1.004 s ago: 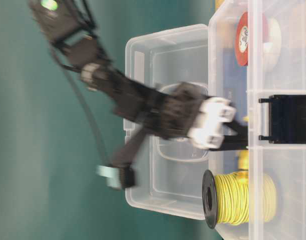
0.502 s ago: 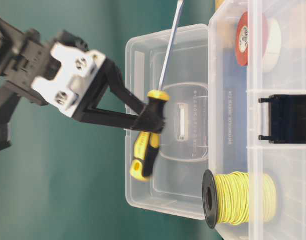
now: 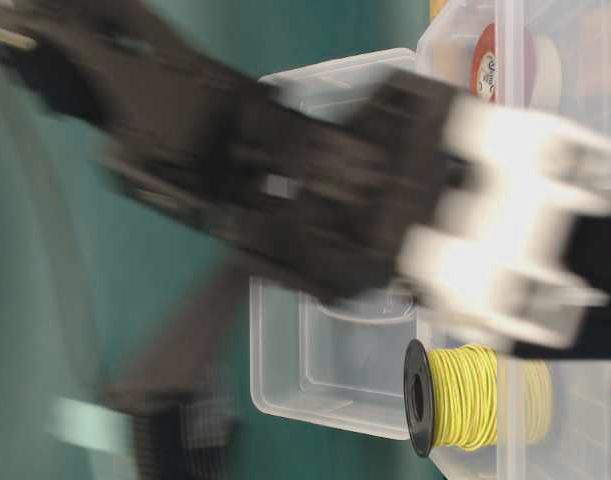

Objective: Pick the screwdriver from the toolbox among several items.
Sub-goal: 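Lift the screwdriver out of the toolbox and carry it toward the pliers, then open the right gripper to set the screwdriver beside the blue pliers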

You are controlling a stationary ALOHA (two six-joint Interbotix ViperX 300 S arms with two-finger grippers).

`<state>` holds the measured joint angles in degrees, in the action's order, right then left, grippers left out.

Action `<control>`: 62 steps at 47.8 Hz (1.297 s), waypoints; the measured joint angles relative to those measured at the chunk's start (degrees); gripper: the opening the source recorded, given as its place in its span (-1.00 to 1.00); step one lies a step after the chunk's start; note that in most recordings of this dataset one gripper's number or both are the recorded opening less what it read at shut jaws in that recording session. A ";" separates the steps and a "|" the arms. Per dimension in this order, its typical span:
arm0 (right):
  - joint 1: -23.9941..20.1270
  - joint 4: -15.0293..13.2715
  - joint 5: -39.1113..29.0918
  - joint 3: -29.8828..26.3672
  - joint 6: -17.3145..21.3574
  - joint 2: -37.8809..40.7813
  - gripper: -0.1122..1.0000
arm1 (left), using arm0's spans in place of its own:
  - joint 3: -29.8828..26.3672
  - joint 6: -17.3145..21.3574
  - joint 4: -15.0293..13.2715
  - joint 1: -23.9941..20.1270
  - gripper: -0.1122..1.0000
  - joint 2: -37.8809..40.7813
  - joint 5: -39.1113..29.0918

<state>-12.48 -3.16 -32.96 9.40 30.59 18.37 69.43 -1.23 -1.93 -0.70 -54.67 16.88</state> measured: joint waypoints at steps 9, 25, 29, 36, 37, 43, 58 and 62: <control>0.18 -0.09 1.58 -0.09 1.93 4.66 -0.04 | 0.00 0.09 0.00 0.00 -0.79 -0.09 0.00; 0.79 -0.09 1.58 -0.62 2.81 6.06 -0.02 | 0.00 0.00 0.00 0.00 -0.79 -0.09 -0.09; 0.88 -0.09 0.18 -0.88 2.90 6.15 0.23 | 0.00 0.00 0.09 0.00 -0.79 -0.09 -0.09; 1.14 -0.70 -3.25 -0.79 2.72 3.96 0.82 | -0.09 0.00 0.00 0.09 -0.79 -0.18 -0.09; 1.23 -0.97 -3.69 -0.62 2.72 3.25 0.82 | 0.00 0.00 0.00 0.00 -0.79 -0.18 -0.09; 1.32 -3.34 -5.71 1.49 2.72 -2.55 0.73 | 0.00 0.00 0.00 0.00 -0.79 -0.26 -0.09; 0.62 -9.49 -2.99 14.59 2.81 -22.68 0.74 | 0.26 0.00 0.00 0.18 -0.79 -0.35 -0.09; 0.53 -10.20 0.26 20.74 2.81 -28.92 0.74 | 0.35 0.09 0.09 0.35 -0.79 -0.26 0.00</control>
<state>-11.95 -13.36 -32.70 30.15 33.40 -10.55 69.79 -1.14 -1.85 -0.35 -54.93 16.88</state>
